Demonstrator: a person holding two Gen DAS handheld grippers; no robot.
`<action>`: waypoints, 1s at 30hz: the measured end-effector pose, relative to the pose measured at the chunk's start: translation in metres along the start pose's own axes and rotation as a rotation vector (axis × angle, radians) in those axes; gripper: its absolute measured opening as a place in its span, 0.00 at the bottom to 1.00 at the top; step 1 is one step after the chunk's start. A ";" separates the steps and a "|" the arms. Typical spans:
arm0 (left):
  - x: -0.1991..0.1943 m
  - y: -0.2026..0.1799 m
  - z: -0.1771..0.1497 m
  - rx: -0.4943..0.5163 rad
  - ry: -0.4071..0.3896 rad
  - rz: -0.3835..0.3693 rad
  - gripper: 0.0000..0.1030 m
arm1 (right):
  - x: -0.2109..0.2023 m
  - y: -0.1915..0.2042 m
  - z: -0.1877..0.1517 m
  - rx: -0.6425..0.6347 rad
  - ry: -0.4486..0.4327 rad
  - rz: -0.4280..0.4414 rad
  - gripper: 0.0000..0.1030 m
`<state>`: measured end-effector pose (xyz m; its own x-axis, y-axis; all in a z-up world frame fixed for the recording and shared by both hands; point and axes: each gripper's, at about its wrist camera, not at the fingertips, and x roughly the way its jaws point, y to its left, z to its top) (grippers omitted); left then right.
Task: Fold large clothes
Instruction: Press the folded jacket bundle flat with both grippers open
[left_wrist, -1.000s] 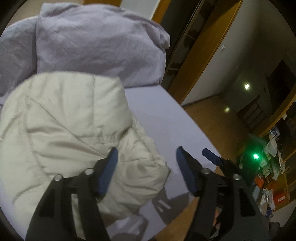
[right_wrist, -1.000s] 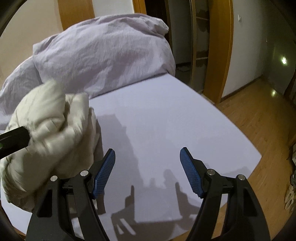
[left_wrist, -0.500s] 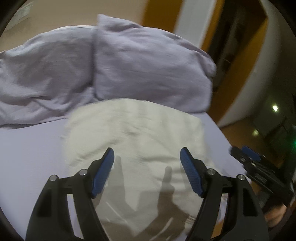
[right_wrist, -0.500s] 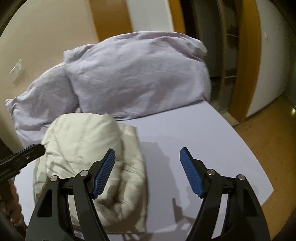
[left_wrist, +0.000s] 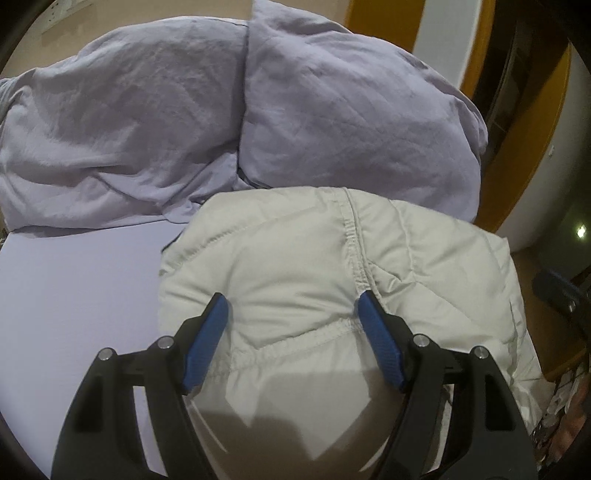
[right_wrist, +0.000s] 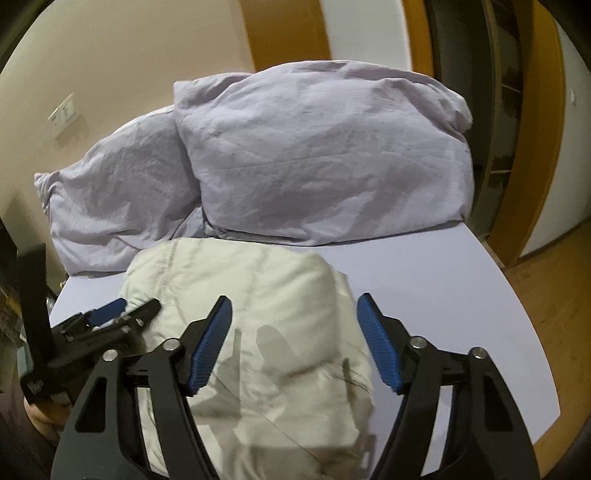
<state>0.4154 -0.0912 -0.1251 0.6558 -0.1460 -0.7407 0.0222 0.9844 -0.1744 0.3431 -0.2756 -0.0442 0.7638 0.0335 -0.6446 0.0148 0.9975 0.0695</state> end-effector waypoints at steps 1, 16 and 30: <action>0.001 0.000 -0.002 0.004 0.000 -0.003 0.71 | 0.004 0.004 0.002 -0.008 0.005 0.002 0.64; 0.018 -0.001 -0.011 0.030 0.002 -0.053 0.71 | 0.077 0.012 -0.009 -0.035 0.093 -0.065 0.59; 0.006 -0.001 0.019 0.021 -0.054 -0.033 0.72 | 0.097 -0.005 -0.040 0.025 0.074 -0.076 0.60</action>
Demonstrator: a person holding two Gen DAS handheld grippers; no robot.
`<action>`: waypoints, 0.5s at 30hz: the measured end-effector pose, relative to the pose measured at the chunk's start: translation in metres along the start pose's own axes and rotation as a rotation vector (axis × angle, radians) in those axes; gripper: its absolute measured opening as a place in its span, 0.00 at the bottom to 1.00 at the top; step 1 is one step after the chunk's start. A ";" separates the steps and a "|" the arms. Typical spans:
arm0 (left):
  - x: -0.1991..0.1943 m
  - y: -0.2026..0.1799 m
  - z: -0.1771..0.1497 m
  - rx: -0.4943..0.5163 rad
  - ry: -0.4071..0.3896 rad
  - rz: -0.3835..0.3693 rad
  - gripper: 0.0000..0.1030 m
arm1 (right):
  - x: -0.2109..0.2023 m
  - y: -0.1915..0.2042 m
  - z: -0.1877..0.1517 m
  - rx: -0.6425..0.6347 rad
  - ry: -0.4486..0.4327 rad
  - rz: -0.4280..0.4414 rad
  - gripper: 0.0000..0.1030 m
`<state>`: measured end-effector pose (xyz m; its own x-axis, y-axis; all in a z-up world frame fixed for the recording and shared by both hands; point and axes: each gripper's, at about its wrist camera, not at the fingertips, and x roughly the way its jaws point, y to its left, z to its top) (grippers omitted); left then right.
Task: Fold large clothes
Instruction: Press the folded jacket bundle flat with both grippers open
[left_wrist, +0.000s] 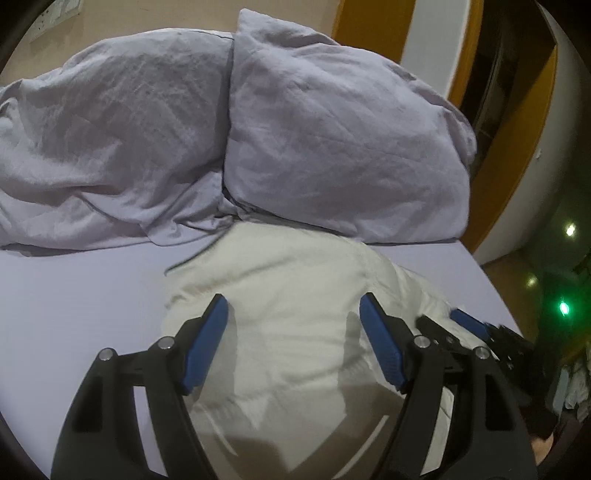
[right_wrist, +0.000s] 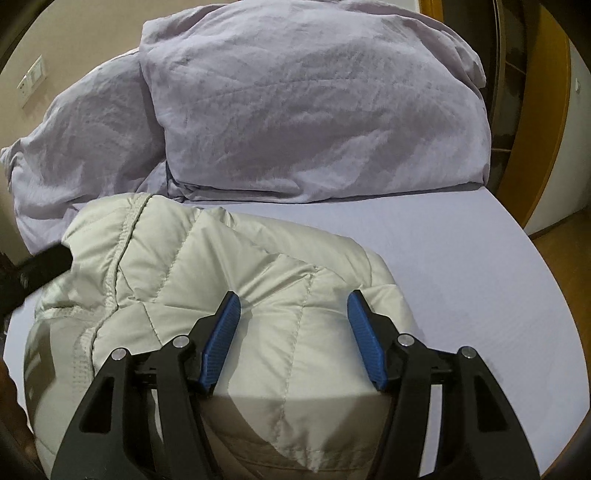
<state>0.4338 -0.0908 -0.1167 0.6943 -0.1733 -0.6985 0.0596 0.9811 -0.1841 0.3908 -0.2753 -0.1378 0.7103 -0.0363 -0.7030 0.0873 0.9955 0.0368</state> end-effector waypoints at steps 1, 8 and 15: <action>0.003 0.000 0.001 0.005 0.002 0.015 0.72 | 0.000 0.000 -0.001 0.000 -0.004 -0.001 0.60; 0.020 -0.003 -0.010 0.040 0.013 0.072 0.77 | 0.001 0.001 -0.007 0.000 -0.033 -0.011 0.60; 0.033 -0.001 -0.018 0.046 0.013 0.086 0.80 | 0.005 0.002 -0.010 -0.009 -0.048 -0.019 0.62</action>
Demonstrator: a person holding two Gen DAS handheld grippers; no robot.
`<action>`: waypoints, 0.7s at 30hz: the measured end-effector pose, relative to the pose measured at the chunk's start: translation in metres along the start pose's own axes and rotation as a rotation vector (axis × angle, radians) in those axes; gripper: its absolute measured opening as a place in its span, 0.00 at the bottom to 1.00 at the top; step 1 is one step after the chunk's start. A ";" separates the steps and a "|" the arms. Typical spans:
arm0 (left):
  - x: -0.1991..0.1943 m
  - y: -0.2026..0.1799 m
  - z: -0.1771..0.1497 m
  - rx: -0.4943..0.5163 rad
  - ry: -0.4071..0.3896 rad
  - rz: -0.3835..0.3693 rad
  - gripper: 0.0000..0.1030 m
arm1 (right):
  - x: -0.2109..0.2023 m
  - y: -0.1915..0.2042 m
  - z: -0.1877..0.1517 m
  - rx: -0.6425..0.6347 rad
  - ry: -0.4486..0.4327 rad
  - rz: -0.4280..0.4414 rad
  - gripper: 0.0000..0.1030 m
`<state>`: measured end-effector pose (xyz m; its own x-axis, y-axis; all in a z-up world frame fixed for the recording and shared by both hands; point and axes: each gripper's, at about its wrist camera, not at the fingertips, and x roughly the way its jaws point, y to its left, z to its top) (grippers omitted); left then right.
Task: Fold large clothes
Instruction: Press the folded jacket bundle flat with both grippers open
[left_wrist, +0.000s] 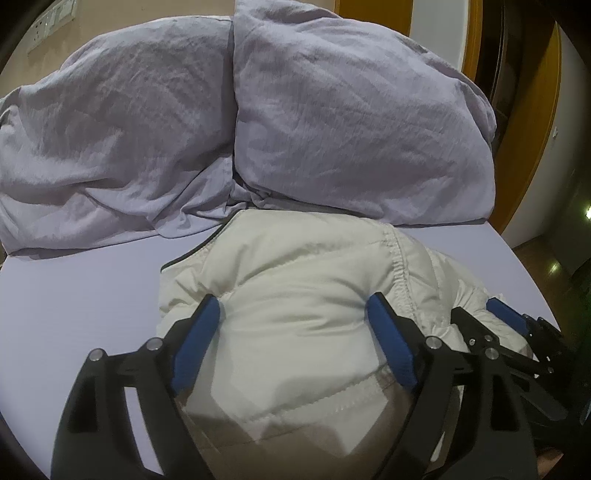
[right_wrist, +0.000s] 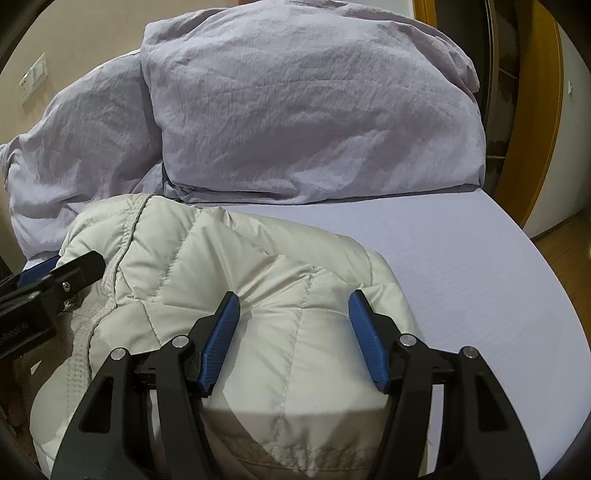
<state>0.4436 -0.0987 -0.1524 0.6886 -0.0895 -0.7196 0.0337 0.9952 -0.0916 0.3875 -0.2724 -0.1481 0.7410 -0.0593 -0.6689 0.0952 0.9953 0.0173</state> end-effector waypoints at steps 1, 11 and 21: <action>0.001 0.000 -0.001 -0.001 0.000 0.000 0.80 | 0.001 0.000 0.000 0.000 -0.002 -0.002 0.62; 0.010 0.001 -0.003 -0.010 0.003 0.005 0.83 | 0.004 0.001 0.000 -0.005 -0.009 -0.007 0.63; 0.014 0.000 -0.004 -0.010 -0.003 0.017 0.85 | 0.007 0.002 -0.001 -0.007 -0.018 -0.008 0.63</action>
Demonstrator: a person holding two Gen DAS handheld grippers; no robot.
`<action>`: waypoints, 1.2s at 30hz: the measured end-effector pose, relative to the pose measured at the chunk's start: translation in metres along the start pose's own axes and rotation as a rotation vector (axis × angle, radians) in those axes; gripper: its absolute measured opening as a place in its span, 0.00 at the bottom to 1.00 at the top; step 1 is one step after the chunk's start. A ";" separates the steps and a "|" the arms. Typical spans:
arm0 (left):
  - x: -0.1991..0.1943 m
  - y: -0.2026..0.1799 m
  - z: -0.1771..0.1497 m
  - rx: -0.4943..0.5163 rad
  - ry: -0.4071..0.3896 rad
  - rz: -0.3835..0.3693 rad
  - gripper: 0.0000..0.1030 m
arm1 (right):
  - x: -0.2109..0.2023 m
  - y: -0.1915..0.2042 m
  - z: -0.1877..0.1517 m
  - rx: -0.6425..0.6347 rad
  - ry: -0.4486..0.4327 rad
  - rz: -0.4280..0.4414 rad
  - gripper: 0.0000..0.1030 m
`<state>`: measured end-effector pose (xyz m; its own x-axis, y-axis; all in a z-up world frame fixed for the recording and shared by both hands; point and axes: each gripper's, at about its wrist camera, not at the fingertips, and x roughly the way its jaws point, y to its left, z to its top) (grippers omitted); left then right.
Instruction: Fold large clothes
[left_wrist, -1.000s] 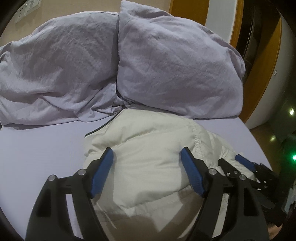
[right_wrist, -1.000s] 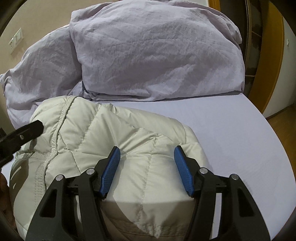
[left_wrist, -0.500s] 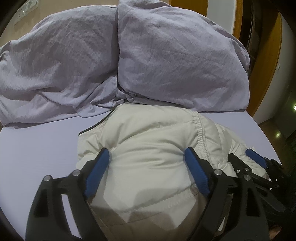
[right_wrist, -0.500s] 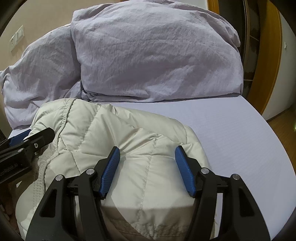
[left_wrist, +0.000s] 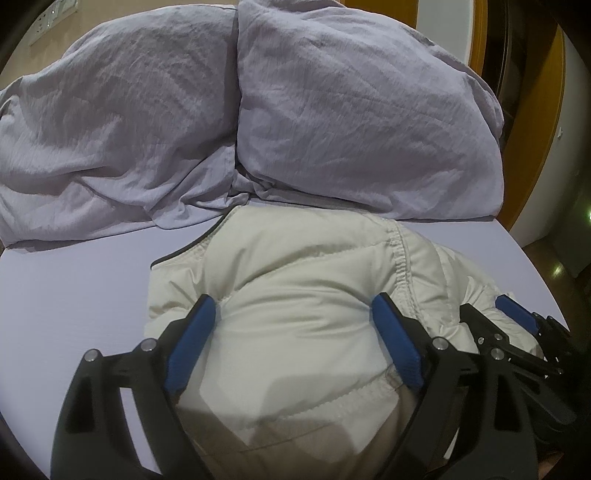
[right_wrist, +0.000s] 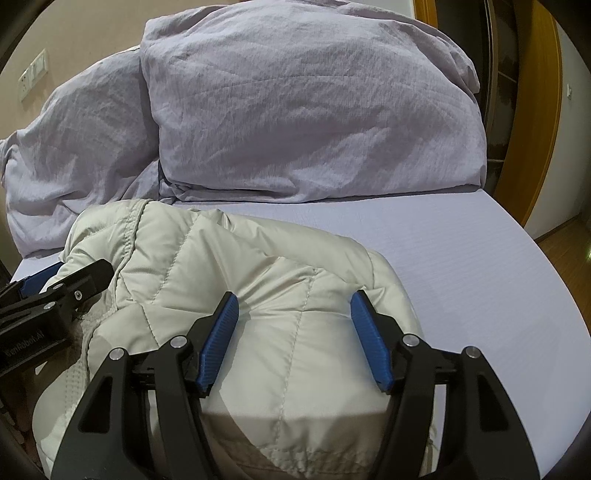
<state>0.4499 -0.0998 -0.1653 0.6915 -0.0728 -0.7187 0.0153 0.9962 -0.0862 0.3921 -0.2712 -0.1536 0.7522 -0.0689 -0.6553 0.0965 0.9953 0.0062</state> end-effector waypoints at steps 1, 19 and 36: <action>0.000 0.000 0.000 0.000 -0.001 0.000 0.85 | 0.000 0.000 0.000 0.000 -0.001 0.000 0.63; 0.001 0.001 -0.001 0.001 -0.002 -0.001 0.85 | 0.001 0.001 -0.003 0.005 -0.023 -0.005 0.64; 0.001 0.000 0.000 0.000 0.002 0.001 0.86 | 0.000 0.000 0.007 0.001 0.028 -0.009 0.66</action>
<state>0.4506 -0.0994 -0.1663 0.6897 -0.0715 -0.7206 0.0145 0.9963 -0.0850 0.3966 -0.2713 -0.1480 0.7325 -0.0757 -0.6766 0.1038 0.9946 0.0011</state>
